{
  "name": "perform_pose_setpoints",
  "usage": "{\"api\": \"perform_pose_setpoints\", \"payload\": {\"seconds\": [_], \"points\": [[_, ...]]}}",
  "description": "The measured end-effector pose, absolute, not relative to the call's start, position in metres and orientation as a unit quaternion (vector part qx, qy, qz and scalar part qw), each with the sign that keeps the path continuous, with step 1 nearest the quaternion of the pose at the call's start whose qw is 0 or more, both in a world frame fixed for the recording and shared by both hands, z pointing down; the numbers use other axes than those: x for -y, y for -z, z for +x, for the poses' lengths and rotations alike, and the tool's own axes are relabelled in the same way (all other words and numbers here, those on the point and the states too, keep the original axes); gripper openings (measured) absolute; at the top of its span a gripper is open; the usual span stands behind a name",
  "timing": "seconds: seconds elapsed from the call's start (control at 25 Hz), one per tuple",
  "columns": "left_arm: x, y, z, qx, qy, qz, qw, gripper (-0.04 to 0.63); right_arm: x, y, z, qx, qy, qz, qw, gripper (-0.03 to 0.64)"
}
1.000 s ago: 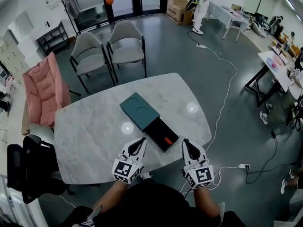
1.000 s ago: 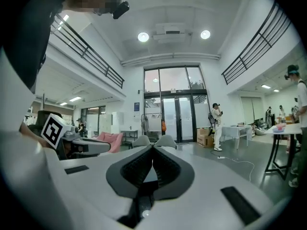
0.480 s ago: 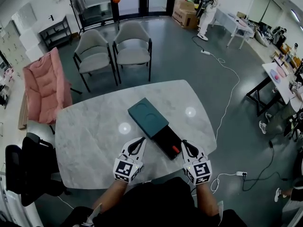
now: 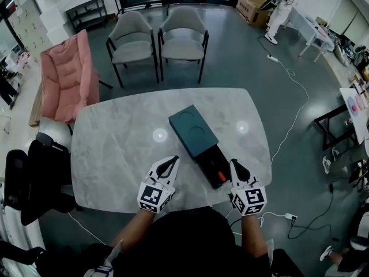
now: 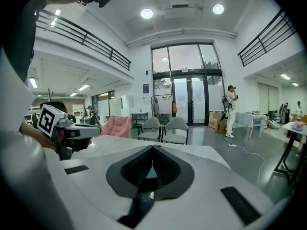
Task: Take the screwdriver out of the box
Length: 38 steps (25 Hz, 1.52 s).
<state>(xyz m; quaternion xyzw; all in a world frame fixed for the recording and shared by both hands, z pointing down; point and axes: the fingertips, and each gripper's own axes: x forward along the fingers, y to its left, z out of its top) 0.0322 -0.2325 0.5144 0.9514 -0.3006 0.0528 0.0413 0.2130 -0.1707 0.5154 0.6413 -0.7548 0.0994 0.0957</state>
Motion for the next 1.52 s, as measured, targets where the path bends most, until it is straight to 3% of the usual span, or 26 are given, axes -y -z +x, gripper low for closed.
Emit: {"api": "perform_pose_setpoints", "payload": {"seconds": [0.28,0.64,0.84,1.0,1.52], "points": [[0.233,-0.523,0.019,0.354,-0.061,0.931,0.065,0.005,0.177,-0.555,0.216,0.776,-0.158,0.587,0.167,0.023],[0.239,-0.542,-0.001,0.388,-0.073,0.915,0.086,0.005,0.162,-0.653,0.223,0.733,-0.286,0.505,0.355,0.025],[0.238,-0.555,-0.011,0.4,-0.078,0.907,0.103,0.005,0.155,-0.684,0.219,0.726,-0.359,0.447,0.379,0.051],[0.234,-0.567,-0.013,0.402,-0.082,0.905,0.114,0.005,0.149,-0.709,0.217,0.715,-0.394,0.407,0.41,0.141],[0.243,-0.577,-0.041,0.416,-0.085,0.897,0.122,0.005,0.148,-0.769,0.208,0.646,-0.419,0.375,0.516,0.153]]}}
